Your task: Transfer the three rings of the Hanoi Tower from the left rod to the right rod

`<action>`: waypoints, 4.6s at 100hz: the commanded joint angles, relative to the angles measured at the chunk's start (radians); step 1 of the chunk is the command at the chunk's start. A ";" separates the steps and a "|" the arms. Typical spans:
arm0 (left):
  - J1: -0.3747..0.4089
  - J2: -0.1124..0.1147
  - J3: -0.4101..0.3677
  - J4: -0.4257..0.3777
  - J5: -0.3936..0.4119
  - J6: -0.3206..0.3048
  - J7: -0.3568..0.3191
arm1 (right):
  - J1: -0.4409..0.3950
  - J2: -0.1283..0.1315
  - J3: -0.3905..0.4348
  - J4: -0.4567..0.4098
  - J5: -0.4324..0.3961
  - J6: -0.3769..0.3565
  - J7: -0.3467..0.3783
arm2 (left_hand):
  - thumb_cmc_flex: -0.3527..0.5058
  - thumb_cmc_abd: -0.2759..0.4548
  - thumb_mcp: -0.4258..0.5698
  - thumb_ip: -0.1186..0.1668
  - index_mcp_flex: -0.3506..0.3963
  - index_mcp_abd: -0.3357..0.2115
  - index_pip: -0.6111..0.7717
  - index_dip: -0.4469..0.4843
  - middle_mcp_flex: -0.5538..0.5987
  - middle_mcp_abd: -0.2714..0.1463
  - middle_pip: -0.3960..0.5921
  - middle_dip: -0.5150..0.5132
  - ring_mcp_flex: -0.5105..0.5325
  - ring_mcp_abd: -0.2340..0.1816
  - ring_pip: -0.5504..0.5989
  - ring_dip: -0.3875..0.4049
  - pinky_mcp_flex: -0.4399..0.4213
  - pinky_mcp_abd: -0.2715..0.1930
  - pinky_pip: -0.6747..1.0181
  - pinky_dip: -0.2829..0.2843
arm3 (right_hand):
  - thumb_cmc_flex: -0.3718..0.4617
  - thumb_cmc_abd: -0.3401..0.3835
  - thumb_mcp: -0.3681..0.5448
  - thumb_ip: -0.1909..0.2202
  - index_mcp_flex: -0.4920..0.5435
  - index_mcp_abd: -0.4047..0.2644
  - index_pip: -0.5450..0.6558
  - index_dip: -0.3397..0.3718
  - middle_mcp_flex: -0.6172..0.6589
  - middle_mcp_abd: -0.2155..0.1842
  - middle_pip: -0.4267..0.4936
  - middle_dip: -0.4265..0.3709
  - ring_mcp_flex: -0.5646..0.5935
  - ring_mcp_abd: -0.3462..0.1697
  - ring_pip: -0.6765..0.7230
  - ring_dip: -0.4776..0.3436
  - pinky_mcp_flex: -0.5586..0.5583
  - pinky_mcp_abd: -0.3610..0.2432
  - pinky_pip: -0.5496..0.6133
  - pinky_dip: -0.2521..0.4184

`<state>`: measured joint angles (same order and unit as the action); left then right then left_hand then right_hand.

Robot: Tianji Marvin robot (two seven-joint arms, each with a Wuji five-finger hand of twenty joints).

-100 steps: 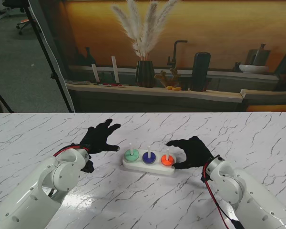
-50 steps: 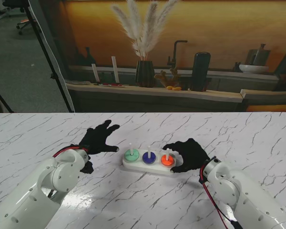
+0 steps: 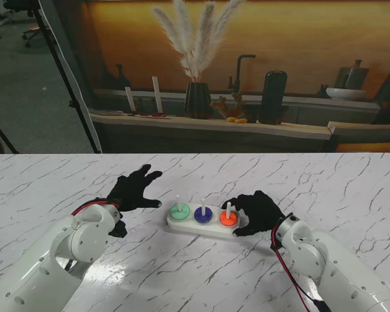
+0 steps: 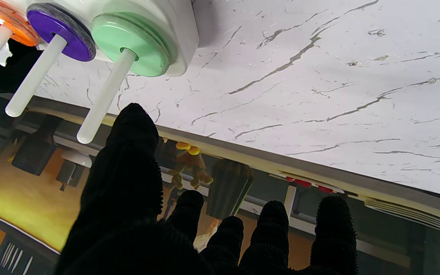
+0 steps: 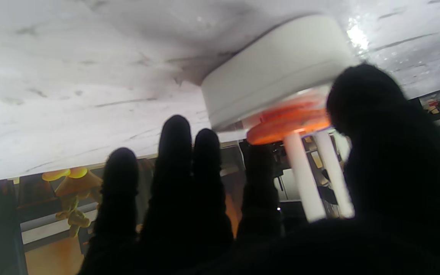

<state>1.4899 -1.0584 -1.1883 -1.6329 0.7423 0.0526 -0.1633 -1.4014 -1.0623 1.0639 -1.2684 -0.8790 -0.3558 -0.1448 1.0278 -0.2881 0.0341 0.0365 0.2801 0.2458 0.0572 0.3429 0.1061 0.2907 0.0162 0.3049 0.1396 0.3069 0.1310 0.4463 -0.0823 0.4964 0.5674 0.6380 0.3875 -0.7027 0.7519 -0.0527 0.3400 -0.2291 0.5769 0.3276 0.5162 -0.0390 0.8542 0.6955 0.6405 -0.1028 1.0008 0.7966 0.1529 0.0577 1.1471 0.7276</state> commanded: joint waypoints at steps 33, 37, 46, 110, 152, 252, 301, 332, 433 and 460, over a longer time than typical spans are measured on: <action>0.007 -0.006 0.001 0.007 -0.011 -0.014 -0.008 | 0.006 -0.001 -0.010 -0.008 0.037 -0.007 0.063 | 0.016 0.038 -0.034 -0.009 0.008 0.011 0.002 0.009 0.000 0.010 0.005 0.013 0.013 0.009 0.002 0.015 -0.017 0.018 0.033 -0.005 | -0.057 -0.012 0.048 0.023 0.046 -0.041 -0.017 0.010 0.023 -0.056 0.073 0.090 -0.006 -0.034 0.076 0.056 -0.015 0.257 0.032 0.049; 0.007 -0.006 0.000 0.007 -0.012 -0.014 -0.009 | 0.006 -0.001 -0.011 -0.008 0.038 -0.006 0.067 | 0.015 0.039 -0.035 -0.009 0.008 0.011 0.002 0.009 -0.001 0.007 0.005 0.013 0.012 0.008 0.002 0.015 -0.018 0.018 0.033 -0.006 | -0.056 -0.010 0.047 0.023 0.049 -0.038 -0.019 0.011 0.025 -0.058 0.076 0.095 -0.004 -0.035 0.079 0.058 -0.012 0.255 0.034 0.052; 0.008 -0.006 0.000 0.008 -0.014 -0.015 -0.010 | 0.008 0.001 -0.015 -0.010 0.041 0.001 0.080 | 0.016 0.041 -0.035 -0.009 0.009 0.012 0.002 0.010 -0.001 0.010 0.005 0.013 0.012 0.009 0.002 0.015 -0.018 0.017 0.033 -0.007 | -0.060 0.000 0.043 0.022 0.047 -0.024 -0.026 0.011 0.030 -0.060 0.082 0.107 0.000 -0.038 0.088 0.064 -0.008 0.252 0.041 0.059; 0.008 -0.006 0.000 0.011 -0.019 -0.016 -0.012 | 0.016 -0.002 -0.024 -0.007 0.061 0.023 0.091 | 0.017 0.043 -0.036 -0.010 0.012 0.011 0.003 0.012 0.003 0.011 0.006 0.014 0.015 0.008 0.003 0.016 -0.018 0.017 0.037 -0.010 | -0.034 0.030 -0.001 0.023 0.089 -0.006 -0.026 0.028 0.064 -0.073 0.110 0.143 0.032 -0.046 0.125 0.077 0.012 0.238 0.077 0.090; 0.009 -0.006 -0.002 0.011 -0.021 -0.018 -0.014 | 0.032 -0.001 -0.037 0.001 0.057 0.034 0.099 | 0.018 0.044 -0.037 -0.010 0.016 0.010 0.004 0.013 0.008 0.010 0.006 0.014 0.014 0.009 0.002 0.016 -0.018 0.017 0.038 -0.012 | -0.051 -0.018 0.031 0.017 0.052 0.012 -0.042 0.019 0.095 -0.085 0.139 0.161 0.067 -0.058 0.168 0.091 0.038 0.220 0.135 0.131; 0.011 -0.005 -0.005 0.010 -0.033 -0.020 -0.022 | 0.043 -0.020 -0.048 0.032 0.075 0.045 0.013 | 0.008 0.058 -0.040 -0.014 0.019 0.008 0.005 0.015 0.014 0.008 0.007 0.015 0.013 0.007 0.000 0.014 -0.022 0.017 0.035 -0.017 | 0.073 -0.040 0.412 -0.160 0.314 0.027 0.122 0.077 0.257 -0.170 0.256 0.218 0.216 -0.111 0.304 0.115 0.147 0.173 0.267 0.201; 0.012 -0.006 -0.003 0.010 -0.044 -0.014 -0.025 | 0.017 -0.026 -0.007 0.001 0.067 0.014 -0.031 | 0.002 0.066 -0.041 -0.017 0.019 0.006 0.005 0.014 0.013 0.006 0.006 0.014 0.010 0.005 -0.003 0.013 -0.026 0.016 0.028 -0.020 | 0.072 -0.047 0.427 -0.173 0.319 0.037 0.123 0.068 0.262 -0.172 0.257 0.208 0.222 -0.111 0.302 0.110 0.150 0.174 0.272 0.200; 0.012 -0.006 -0.002 0.010 -0.047 -0.011 -0.024 | -0.006 -0.029 0.032 -0.053 0.054 -0.011 -0.057 | 0.000 0.068 -0.042 -0.017 0.018 0.008 0.004 0.014 0.012 0.007 0.006 0.013 0.009 0.005 -0.005 0.012 -0.027 0.015 0.020 -0.022 | 0.073 -0.050 0.431 -0.175 0.323 0.035 0.129 0.066 0.266 -0.173 0.261 0.206 0.228 -0.115 0.303 0.108 0.155 0.172 0.275 0.200; 0.026 -0.008 -0.021 0.007 -0.043 -0.009 -0.010 | -0.003 -0.032 0.094 -0.154 0.073 -0.061 -0.025 | 0.003 0.062 -0.041 -0.016 0.019 0.008 0.005 0.014 0.014 0.007 0.007 0.013 0.010 0.004 -0.006 0.009 -0.027 0.019 0.002 -0.026 | 0.081 -0.049 0.426 -0.179 0.340 0.032 0.132 0.041 0.288 -0.178 0.259 0.203 0.247 -0.120 0.300 0.101 0.177 0.170 0.280 0.197; 0.045 -0.009 -0.053 -0.003 -0.031 -0.004 0.000 | 0.065 -0.040 0.033 -0.104 0.101 -0.069 -0.029 | 0.004 0.062 -0.040 -0.016 0.020 0.008 0.005 0.014 0.015 0.007 0.007 0.013 0.010 0.004 -0.007 0.009 -0.027 0.019 -0.002 -0.027 | 0.082 -0.051 0.428 -0.180 0.340 0.030 0.136 0.034 0.290 -0.180 0.258 0.204 0.249 -0.122 0.300 0.100 0.179 0.170 0.280 0.197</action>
<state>1.5266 -1.0648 -1.2374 -1.6330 0.7099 0.0623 -0.1537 -1.3499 -1.0879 1.1086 -1.3817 -0.7762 -0.4157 -0.1689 1.0276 -0.2512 0.0224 0.0365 0.2923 0.2458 0.0622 0.3477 0.1202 0.2912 0.0255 0.3055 0.1448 0.3071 0.1310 0.4527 -0.0941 0.4964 0.5725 0.6206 0.4096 -0.7701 1.1178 -0.2215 0.6055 -0.1370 0.5985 0.3499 0.7738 -0.1755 1.0999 0.9044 0.8706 -0.1859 1.2655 0.9067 0.3317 0.0577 1.3953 0.9132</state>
